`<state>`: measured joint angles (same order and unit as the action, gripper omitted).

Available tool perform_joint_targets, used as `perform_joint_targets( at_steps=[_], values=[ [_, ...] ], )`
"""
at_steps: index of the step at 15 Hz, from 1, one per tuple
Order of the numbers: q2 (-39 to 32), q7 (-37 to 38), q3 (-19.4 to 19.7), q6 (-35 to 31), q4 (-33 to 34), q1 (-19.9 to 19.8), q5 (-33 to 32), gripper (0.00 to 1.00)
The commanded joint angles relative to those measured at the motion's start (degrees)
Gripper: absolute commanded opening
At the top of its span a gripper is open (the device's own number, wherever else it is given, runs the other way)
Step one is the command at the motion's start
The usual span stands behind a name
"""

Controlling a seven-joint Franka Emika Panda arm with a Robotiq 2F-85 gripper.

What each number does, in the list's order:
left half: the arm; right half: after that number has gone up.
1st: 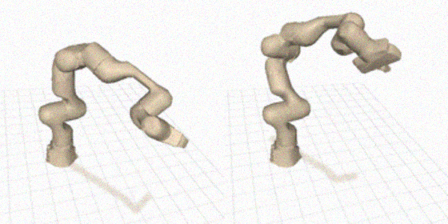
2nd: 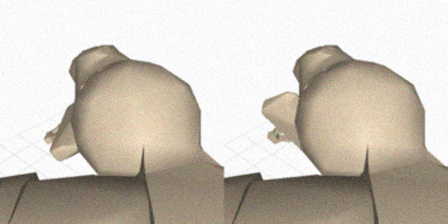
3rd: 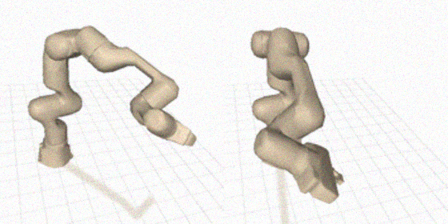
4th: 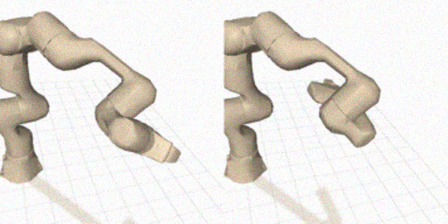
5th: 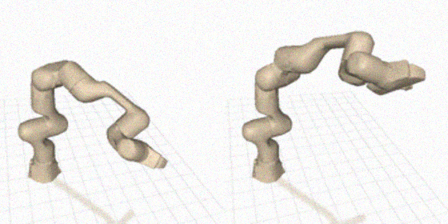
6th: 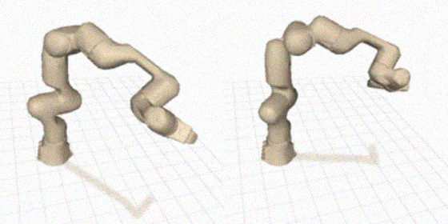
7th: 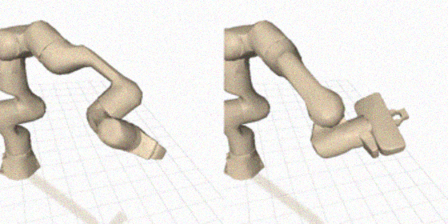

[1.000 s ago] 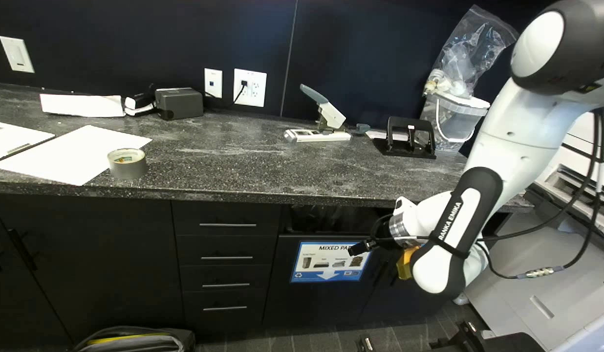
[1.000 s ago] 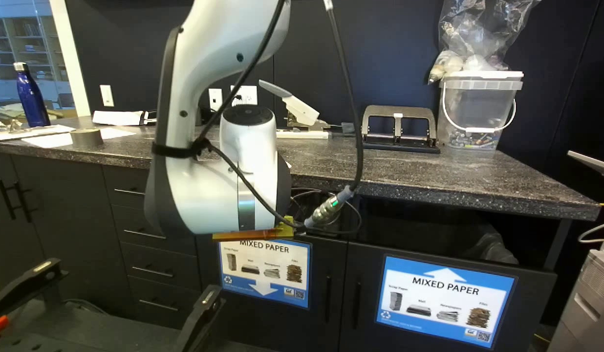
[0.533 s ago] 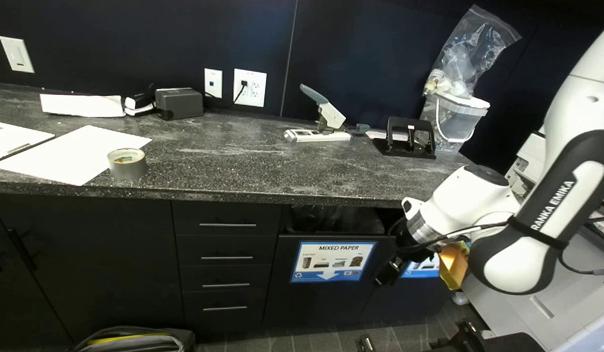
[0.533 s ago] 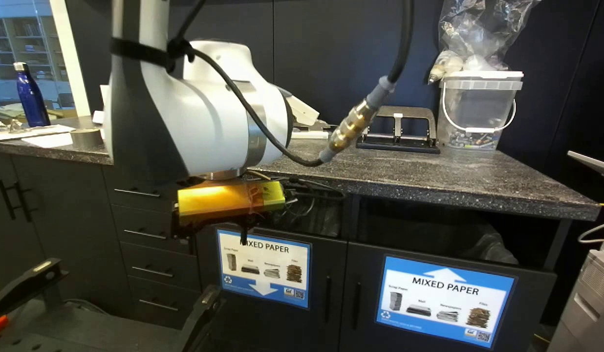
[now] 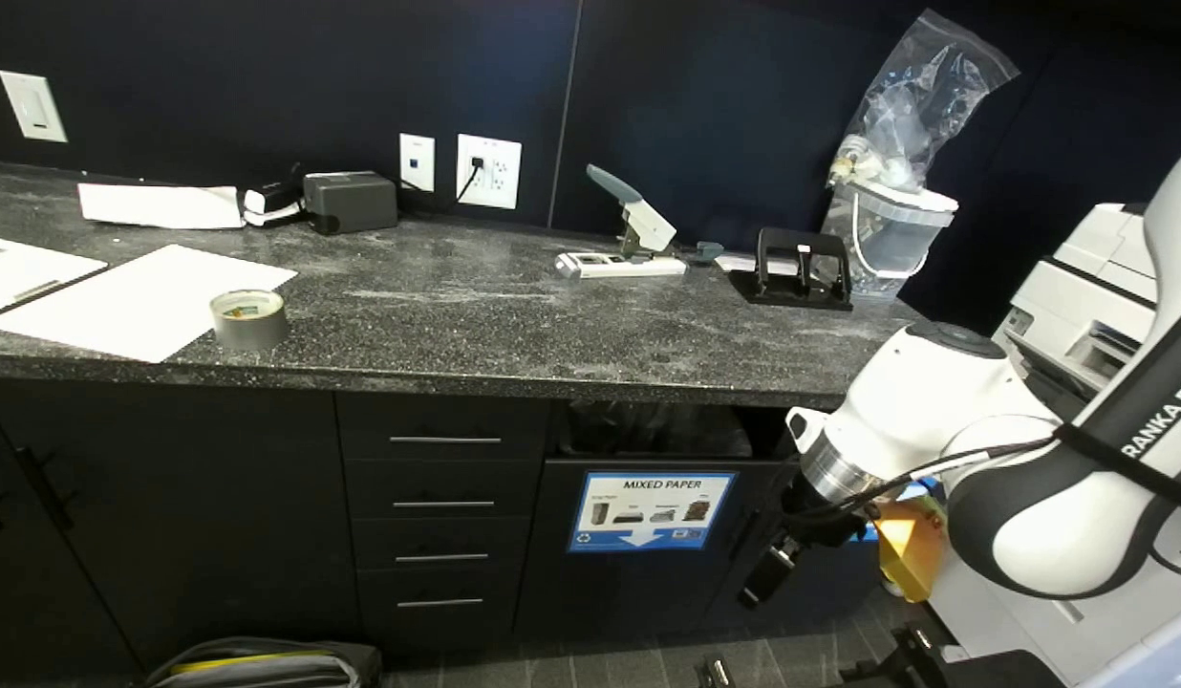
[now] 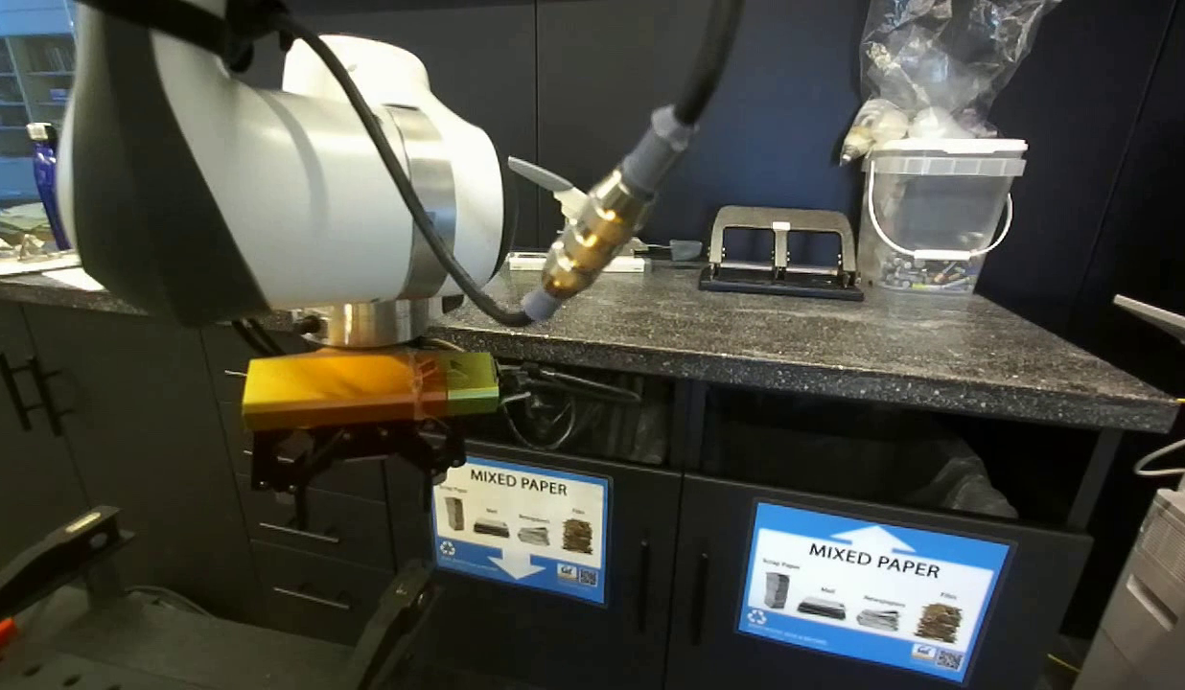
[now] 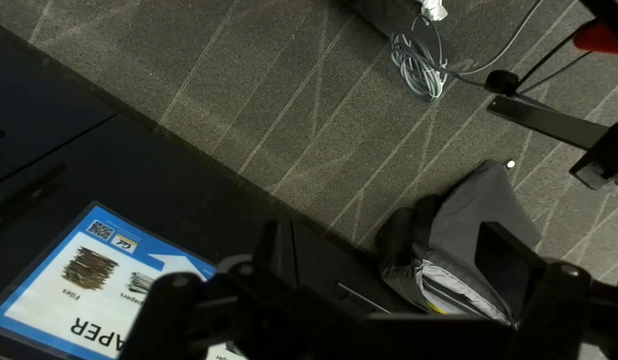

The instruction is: Pick up the pieces of papers from the countertop and put them in the right bin.

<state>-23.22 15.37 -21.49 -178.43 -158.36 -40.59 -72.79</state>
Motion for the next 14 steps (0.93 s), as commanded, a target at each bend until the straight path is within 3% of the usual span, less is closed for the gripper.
perform_joint_targets(
  at_steps=[1, 5, 7, 9, 14],
  values=[
    [2.49, 1.99, -7.36, 3.83, 0.29, -5.8, 2.3, 1.0],
    [5.03, -0.48, -16.29, 5.14, -0.26, -13.32, 8.85, 1.0],
    [4.36, -0.58, -21.92, 6.74, 1.24, -17.53, 12.39, 1.0],
    [8.86, -1.92, -28.11, 6.27, -0.93, -22.02, 18.37, 1.0],
    [12.27, -2.54, -43.45, 6.87, 1.96, -33.63, 29.15, 1.0]
  ],
)
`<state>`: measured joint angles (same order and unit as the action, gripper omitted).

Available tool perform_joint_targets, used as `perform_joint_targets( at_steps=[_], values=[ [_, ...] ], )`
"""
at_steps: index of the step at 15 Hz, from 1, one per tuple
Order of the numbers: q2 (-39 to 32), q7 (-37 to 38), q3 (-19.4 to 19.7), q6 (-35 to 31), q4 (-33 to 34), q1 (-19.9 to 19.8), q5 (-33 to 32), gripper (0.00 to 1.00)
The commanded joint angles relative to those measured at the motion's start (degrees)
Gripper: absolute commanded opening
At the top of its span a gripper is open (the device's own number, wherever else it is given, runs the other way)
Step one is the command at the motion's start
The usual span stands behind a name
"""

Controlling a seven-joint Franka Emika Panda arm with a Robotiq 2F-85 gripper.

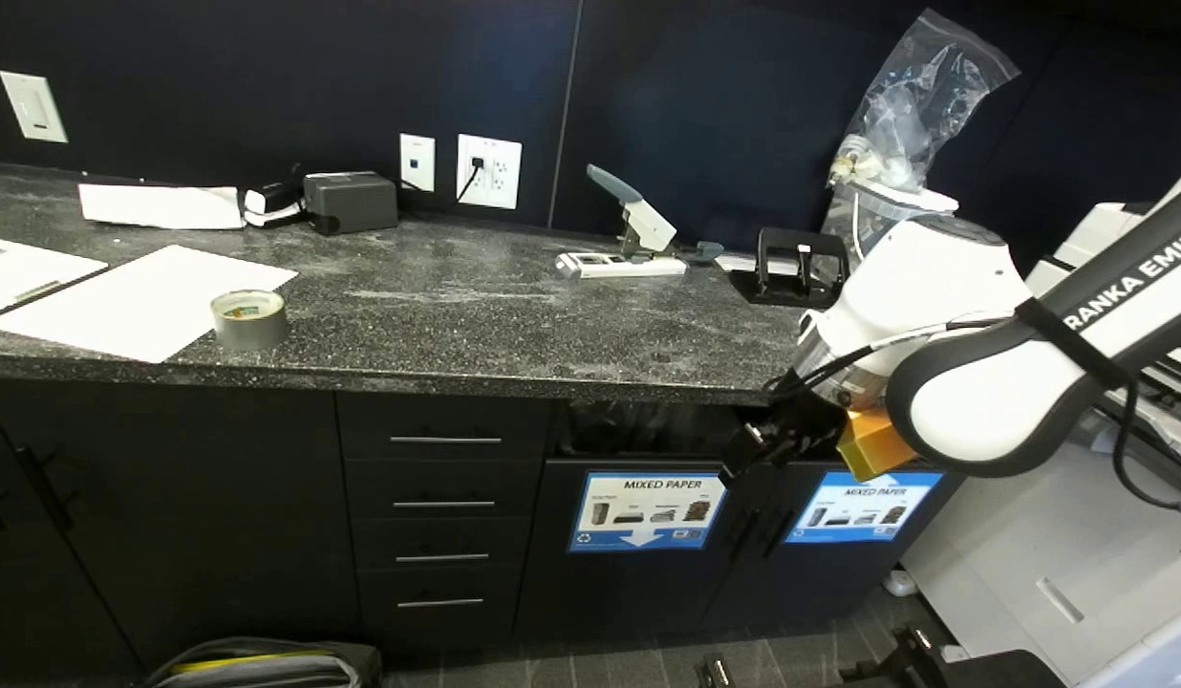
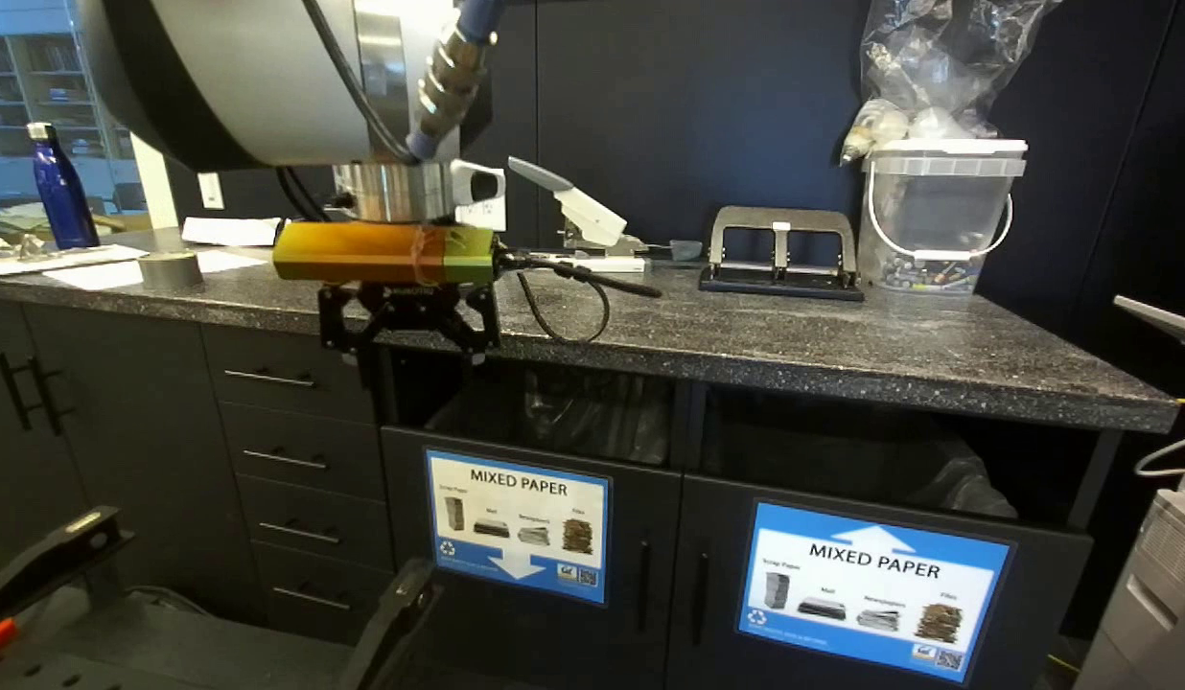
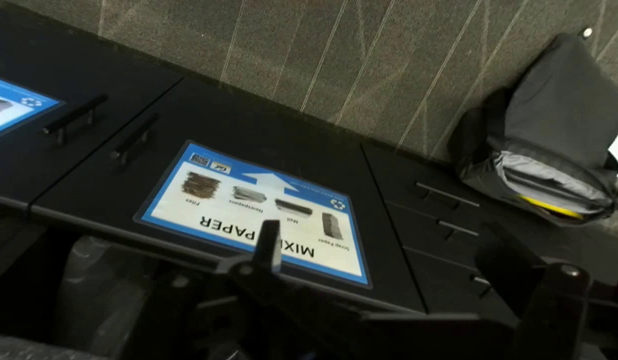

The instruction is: Pick up the pieces of papers from the countertop and put them in the right bin.

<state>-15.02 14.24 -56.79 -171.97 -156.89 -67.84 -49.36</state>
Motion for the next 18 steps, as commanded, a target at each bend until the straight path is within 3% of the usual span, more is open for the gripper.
perform_joint_targets(
  at_steps=[1, 7, 11, 14, 18],
  values=[
    [4.93, -1.44, -11.07, 0.83, 1.36, -8.47, 7.39, 1.0],
    [8.99, 0.23, -25.93, 3.93, 9.41, -19.6, 13.79, 1.0],
    [10.92, 2.68, -33.59, 7.37, 17.18, -25.16, 16.03, 1.0],
    [10.11, 4.28, -38.56, 14.39, 24.16, -28.36, 16.05, 1.0],
    [4.76, 2.79, -46.3, 31.96, 34.05, -31.94, 15.43, 1.0]
  ],
)
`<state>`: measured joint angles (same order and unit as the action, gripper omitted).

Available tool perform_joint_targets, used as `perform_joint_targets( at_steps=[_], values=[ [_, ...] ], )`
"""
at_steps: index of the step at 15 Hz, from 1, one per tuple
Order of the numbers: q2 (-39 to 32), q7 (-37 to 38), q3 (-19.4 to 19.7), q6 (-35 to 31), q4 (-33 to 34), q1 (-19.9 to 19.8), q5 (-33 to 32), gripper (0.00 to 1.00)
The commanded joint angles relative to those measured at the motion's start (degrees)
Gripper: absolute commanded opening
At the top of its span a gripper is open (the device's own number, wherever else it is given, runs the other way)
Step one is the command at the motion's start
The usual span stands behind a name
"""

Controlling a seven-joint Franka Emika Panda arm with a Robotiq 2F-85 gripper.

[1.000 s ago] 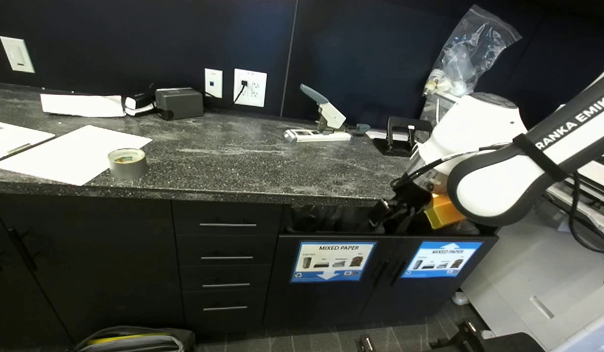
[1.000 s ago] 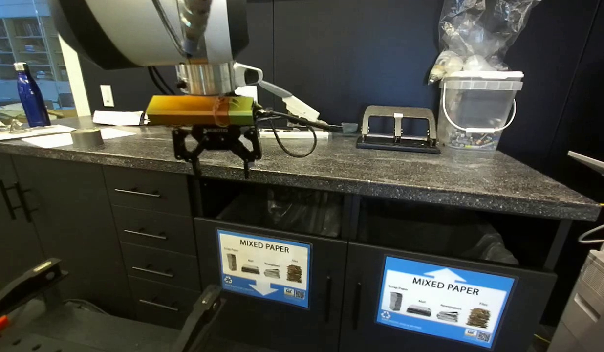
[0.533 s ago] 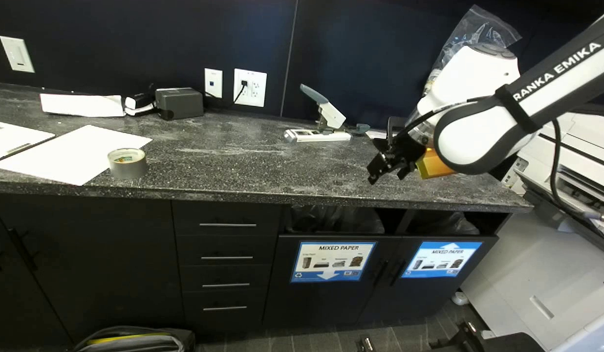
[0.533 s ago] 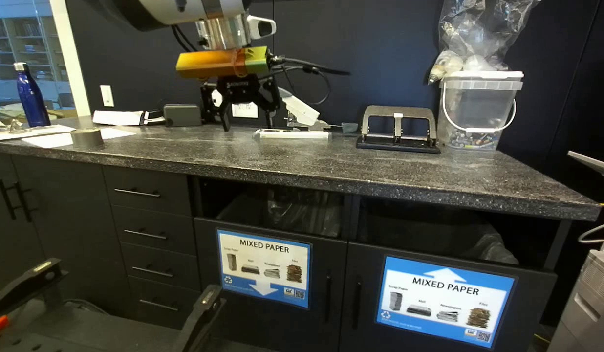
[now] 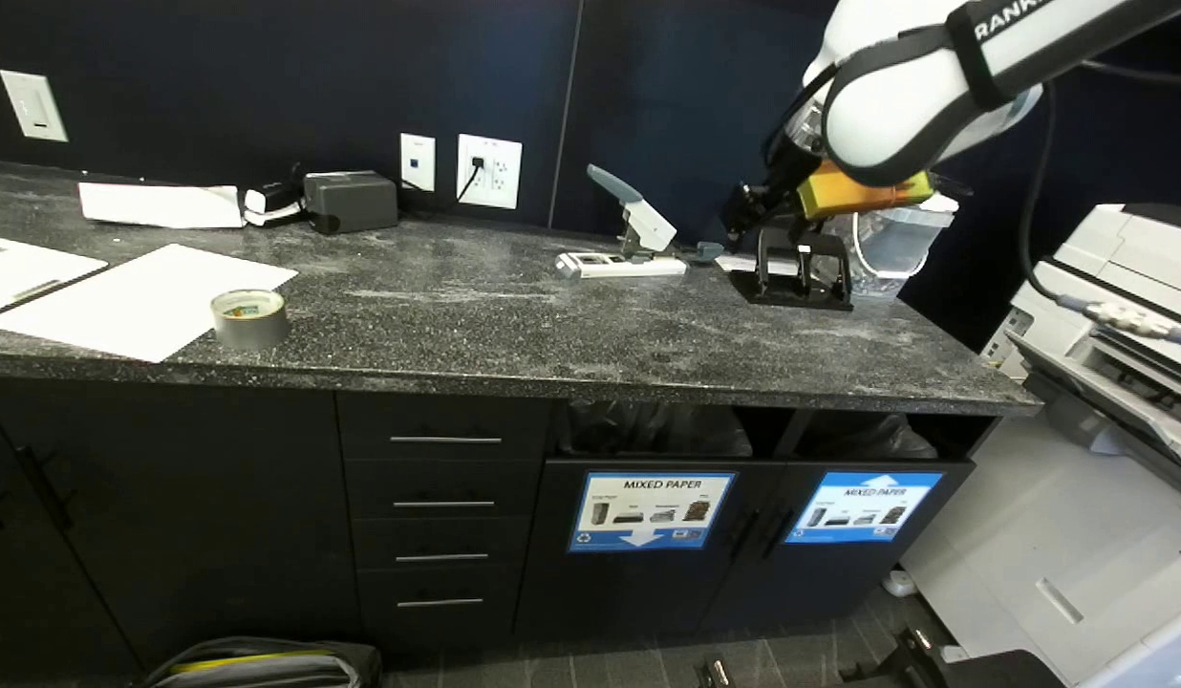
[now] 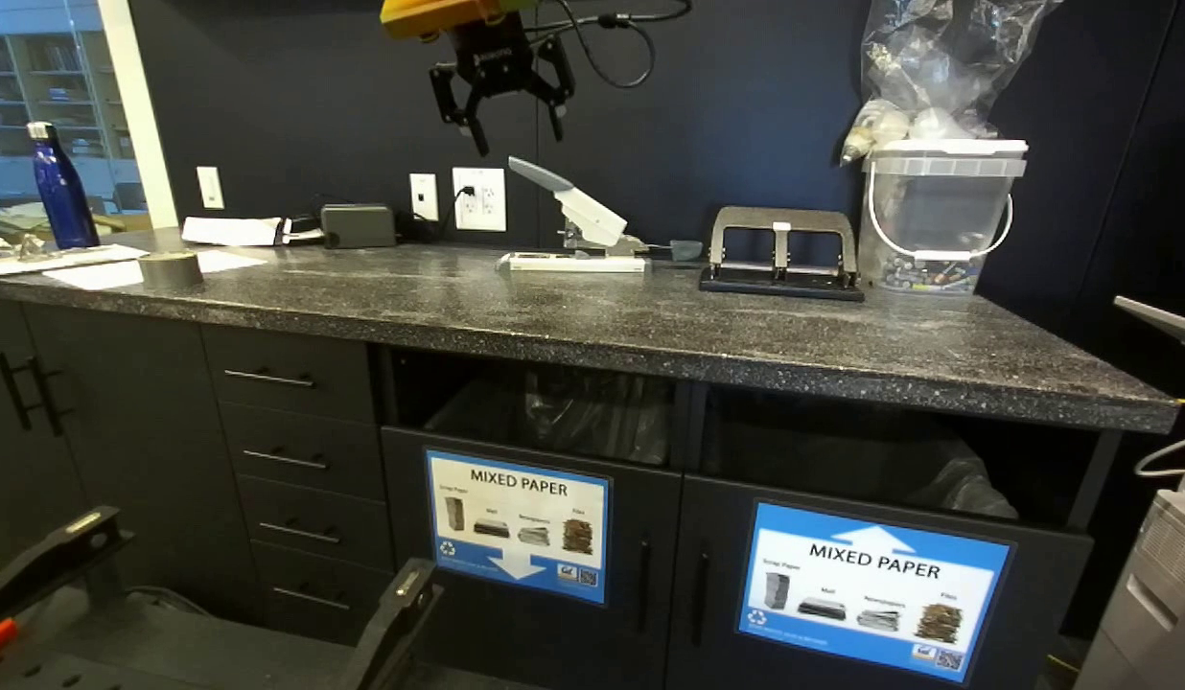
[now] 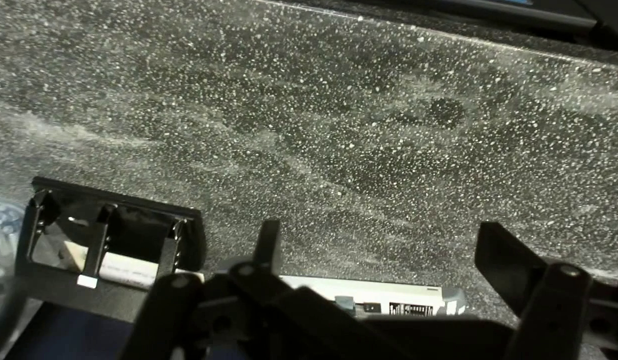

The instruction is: Pick up the pieces of papers from the countertop and put them in the right bin.

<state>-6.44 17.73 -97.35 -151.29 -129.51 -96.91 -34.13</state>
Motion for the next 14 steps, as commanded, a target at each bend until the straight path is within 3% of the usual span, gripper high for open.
perform_joint_targets(
  at_steps=[1, 4, 9, 14],
  values=[
    [-3.93, -3.1, -7.92, 15.8, 8.28, -4.04, 2.44, 1.0],
    [-3.53, -5.51, -15.4, 30.39, 12.72, -9.26, 9.81, 1.0],
    [-16.19, -7.07, -24.28, 54.69, 15.23, -18.19, 3.67, 1.0],
    [-32.31, -8.32, -32.49, 71.83, 15.27, -24.61, -2.58, 1.0]
  ],
)
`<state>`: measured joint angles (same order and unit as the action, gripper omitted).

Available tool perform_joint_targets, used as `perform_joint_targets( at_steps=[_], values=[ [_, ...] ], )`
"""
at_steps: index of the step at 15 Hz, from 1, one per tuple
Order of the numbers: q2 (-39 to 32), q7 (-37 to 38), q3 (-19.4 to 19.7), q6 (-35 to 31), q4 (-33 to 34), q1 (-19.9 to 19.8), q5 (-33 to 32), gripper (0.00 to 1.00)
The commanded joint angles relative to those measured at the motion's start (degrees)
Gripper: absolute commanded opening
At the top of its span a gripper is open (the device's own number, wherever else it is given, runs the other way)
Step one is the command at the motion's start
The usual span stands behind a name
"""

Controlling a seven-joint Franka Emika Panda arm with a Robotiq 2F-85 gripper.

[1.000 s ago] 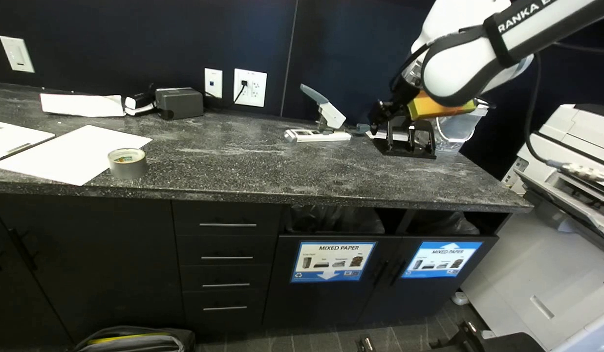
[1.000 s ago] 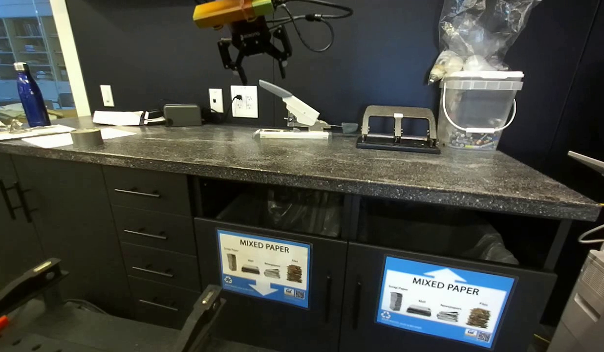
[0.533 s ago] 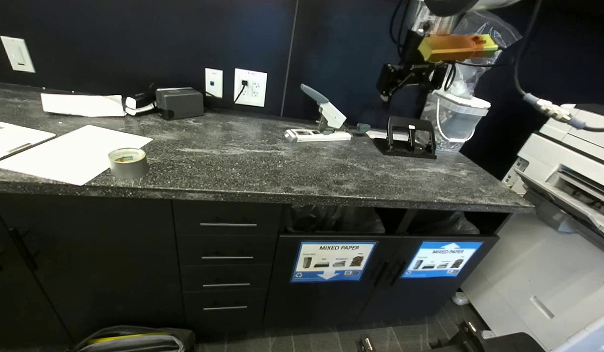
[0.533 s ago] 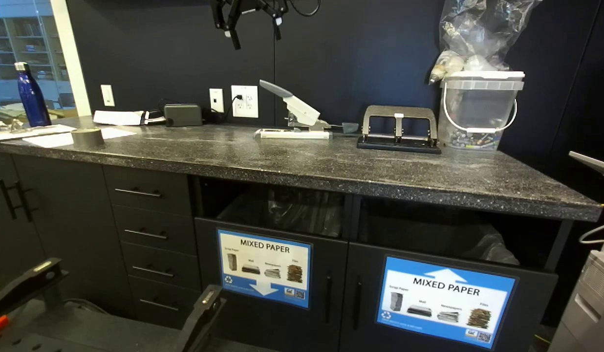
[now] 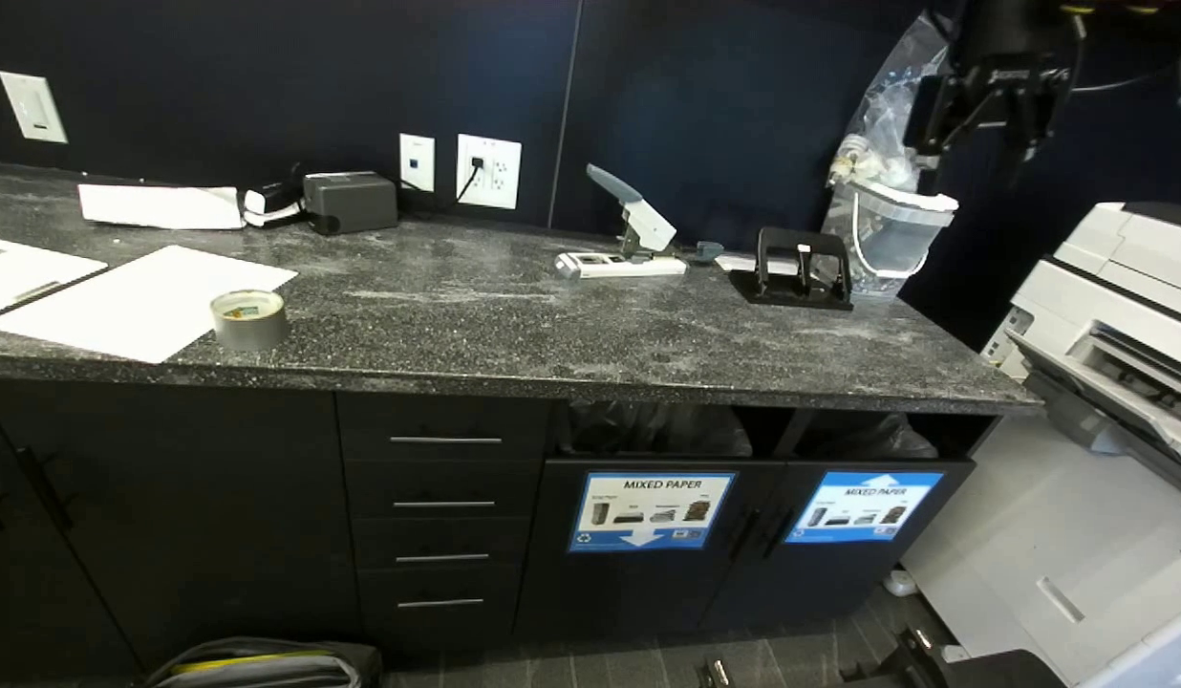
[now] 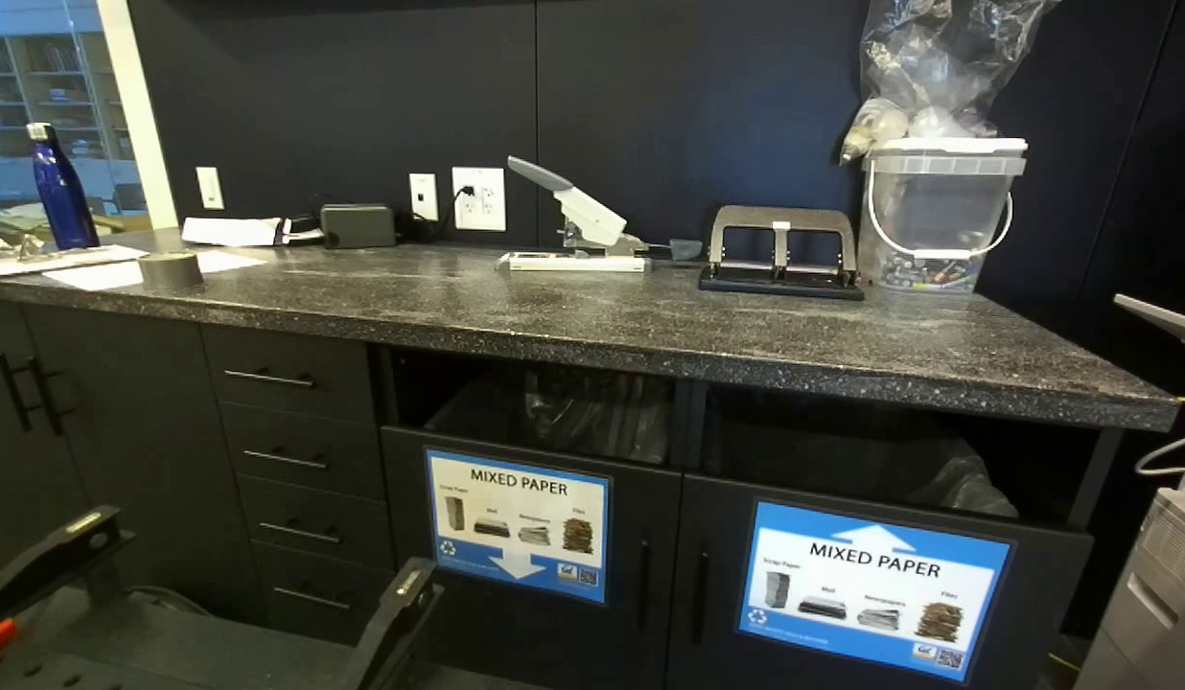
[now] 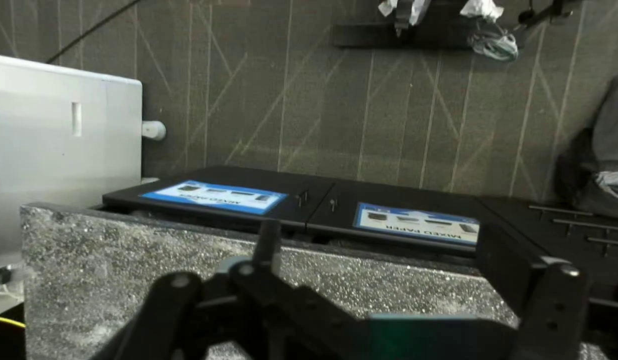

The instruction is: Pick up the pieces of papers from the countertop and put them in the right bin.

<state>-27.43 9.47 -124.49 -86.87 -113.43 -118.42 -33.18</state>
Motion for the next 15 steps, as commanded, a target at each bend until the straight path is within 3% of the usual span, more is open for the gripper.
perform_joint_targets(
  at_steps=[1, 3, 6, 11, 12, 15],
  values=[
    [-14.76, 1.39, -7.17, 9.46, -1.31, -4.79, -4.42, 1.0],
    [-21.15, 1.83, -11.17, 13.09, -2.59, -8.64, -5.96, 1.0],
    [-28.43, 1.2, -13.69, 16.22, -3.79, -11.58, -4.69, 1.0],
    [-36.99, 2.32, -15.31, 14.55, -10.95, -11.45, 1.73, 1.0],
    [-33.28, 1.34, -13.64, 16.17, -6.76, -10.99, -0.62, 1.0],
    [-34.73, 1.67, -14.07, 15.99, -9.72, -10.74, 0.41, 1.0]
  ],
)
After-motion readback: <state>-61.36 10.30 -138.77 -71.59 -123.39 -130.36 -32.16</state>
